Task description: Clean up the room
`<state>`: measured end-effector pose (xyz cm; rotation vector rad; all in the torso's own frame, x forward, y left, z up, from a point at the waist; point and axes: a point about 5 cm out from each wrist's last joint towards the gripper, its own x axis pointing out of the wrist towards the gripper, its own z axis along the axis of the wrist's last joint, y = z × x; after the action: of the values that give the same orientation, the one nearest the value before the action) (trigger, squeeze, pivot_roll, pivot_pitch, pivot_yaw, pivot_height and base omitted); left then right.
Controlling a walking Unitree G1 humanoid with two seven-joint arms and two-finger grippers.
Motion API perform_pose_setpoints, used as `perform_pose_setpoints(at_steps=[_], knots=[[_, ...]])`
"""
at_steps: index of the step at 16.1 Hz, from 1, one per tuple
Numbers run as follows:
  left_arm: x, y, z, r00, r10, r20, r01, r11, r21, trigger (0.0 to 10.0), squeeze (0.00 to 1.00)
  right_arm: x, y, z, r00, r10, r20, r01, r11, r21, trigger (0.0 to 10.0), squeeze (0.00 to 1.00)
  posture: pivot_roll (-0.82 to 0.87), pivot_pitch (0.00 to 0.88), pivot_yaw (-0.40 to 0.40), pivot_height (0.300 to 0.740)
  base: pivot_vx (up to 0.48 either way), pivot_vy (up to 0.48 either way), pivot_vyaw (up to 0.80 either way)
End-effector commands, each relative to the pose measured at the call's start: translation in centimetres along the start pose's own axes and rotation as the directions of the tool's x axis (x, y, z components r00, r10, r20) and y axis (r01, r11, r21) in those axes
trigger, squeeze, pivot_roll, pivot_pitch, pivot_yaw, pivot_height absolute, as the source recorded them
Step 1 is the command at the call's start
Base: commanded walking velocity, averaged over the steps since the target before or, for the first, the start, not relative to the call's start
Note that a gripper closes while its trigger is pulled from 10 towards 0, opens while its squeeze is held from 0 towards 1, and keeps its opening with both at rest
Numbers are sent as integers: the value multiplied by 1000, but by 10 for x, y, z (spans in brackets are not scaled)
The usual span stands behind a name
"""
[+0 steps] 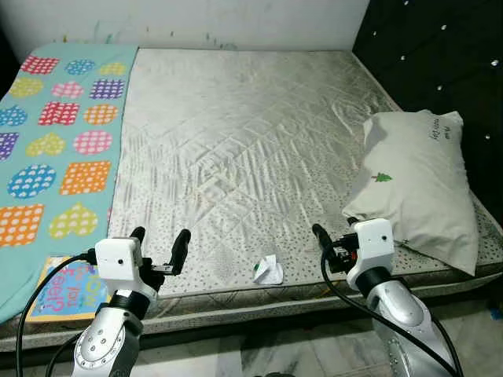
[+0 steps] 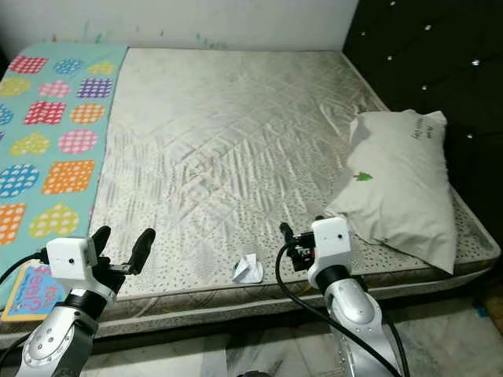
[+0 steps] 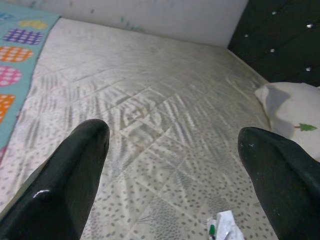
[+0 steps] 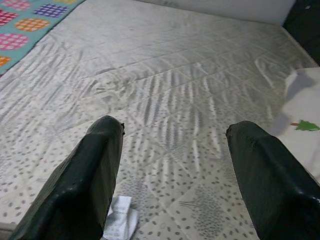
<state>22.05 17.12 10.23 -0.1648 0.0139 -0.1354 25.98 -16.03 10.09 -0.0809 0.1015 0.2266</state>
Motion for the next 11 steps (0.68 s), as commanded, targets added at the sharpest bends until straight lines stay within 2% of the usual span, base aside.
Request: perform_pose_setpoints(at_steps=[1, 4, 11], knots=[[-2, 1, -1, 1000, 17, -15, -17, 1000, 13, 10000, 0, -2, 1, 0, 1000, 11, -2, -11, 1000, 3, 10000, 0, -13, 136, -67, 740, 0, 0, 0], [-2, 3, -2, 999, 30, -18, -29, 1000, 9, 10000, 0, -2, 2, -1, 1000, 29, -7, -29, 1000, 10, 10000, 0, -13, 139, -67, 740, 0, 0, 0], [-3, 6, -2, 997, 75, -21, -75, 997, 6, 10000, 0, -4, 4, -1, 998, 60, -9, -60, 998, 8, 10000, 0, -16, 146, -70, 660, 0, 0, 0]])
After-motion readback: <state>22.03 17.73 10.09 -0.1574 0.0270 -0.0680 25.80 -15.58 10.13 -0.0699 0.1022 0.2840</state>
